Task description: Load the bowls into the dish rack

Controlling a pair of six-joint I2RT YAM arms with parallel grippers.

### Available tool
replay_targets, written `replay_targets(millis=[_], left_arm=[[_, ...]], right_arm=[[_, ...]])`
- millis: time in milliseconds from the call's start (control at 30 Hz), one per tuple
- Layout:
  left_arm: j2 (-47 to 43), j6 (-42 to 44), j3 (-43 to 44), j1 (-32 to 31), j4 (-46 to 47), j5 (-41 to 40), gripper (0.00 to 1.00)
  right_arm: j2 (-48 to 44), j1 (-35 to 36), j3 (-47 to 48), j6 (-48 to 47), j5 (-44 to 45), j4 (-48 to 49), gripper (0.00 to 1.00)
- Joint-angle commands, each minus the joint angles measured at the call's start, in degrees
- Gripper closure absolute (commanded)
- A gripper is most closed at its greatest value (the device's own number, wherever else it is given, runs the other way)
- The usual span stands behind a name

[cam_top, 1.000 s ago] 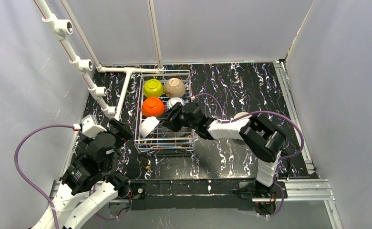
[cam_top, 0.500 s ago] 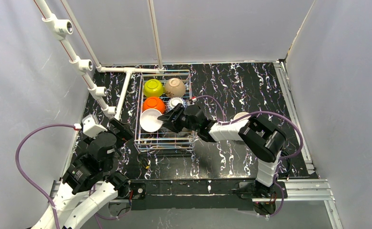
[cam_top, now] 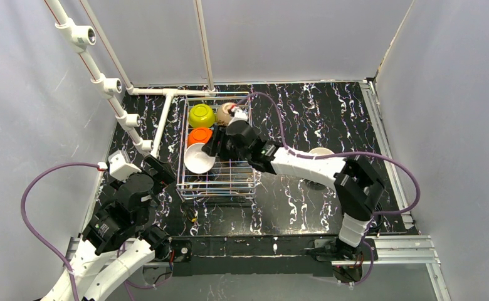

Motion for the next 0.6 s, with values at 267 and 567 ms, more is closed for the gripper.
replay_targets(millis=[267, 567], left_arm=[[-0.62, 0.37, 0.78, -0.17, -0.26, -3.13, 0.02], [-0.05, 0.37, 0.77, -0.20, -0.32, -3.21, 0.02]], right_arm=[[1.21, 1.93, 15.45, -57.28, -10.34, -23.63, 0.42], [9.18, 4.34, 25.07, -60.84, -11.04, -26.54, 0.49]])
